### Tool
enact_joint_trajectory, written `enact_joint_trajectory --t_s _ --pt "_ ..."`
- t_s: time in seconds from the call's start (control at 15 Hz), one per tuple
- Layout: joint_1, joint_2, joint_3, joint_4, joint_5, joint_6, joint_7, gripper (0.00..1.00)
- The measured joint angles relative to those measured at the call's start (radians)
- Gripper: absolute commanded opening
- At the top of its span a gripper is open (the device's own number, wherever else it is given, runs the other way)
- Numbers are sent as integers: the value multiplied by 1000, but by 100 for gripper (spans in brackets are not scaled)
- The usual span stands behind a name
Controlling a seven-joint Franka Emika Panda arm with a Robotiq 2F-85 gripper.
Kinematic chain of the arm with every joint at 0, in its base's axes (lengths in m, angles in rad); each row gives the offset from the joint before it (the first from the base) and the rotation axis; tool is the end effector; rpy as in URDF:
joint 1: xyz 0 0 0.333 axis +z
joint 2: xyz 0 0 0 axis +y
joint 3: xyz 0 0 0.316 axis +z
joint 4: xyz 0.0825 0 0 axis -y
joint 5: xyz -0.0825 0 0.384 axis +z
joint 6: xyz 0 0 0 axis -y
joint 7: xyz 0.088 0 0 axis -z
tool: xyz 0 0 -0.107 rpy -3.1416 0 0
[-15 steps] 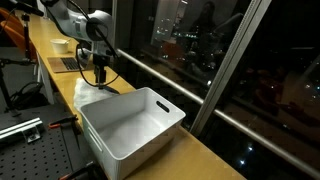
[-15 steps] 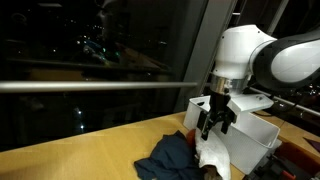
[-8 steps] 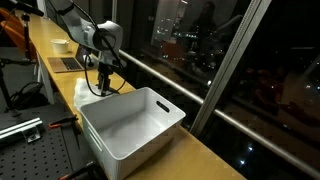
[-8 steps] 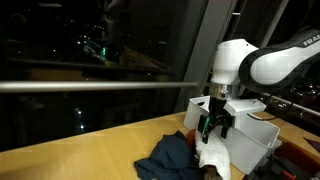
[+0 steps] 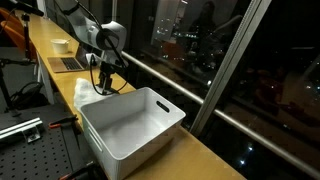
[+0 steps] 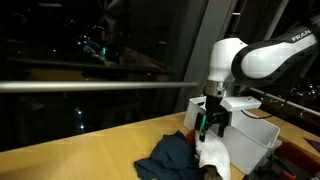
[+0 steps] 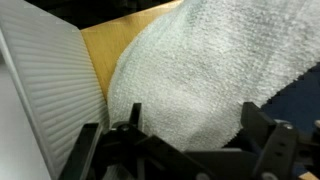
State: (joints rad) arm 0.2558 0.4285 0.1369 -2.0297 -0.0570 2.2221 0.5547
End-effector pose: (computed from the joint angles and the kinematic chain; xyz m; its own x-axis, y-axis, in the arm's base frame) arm 0.5310 0.2174 0.2180 0.9693 -0.1354 -0.2053 -0.1161 -0.9879 0.1030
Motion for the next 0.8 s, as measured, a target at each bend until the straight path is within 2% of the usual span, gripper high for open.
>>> enact_joint_trajectory --t_s 0.4,0.67,0.73,0.8 --pt "3 7 -1 13 13 -5 -16 100" --pt "38 52 -1 56 13 -22 -15 98" --pt "51 69 0 73 13 -31 -14 74" --pt "62 86 -1 90 13 -39 -14 73"
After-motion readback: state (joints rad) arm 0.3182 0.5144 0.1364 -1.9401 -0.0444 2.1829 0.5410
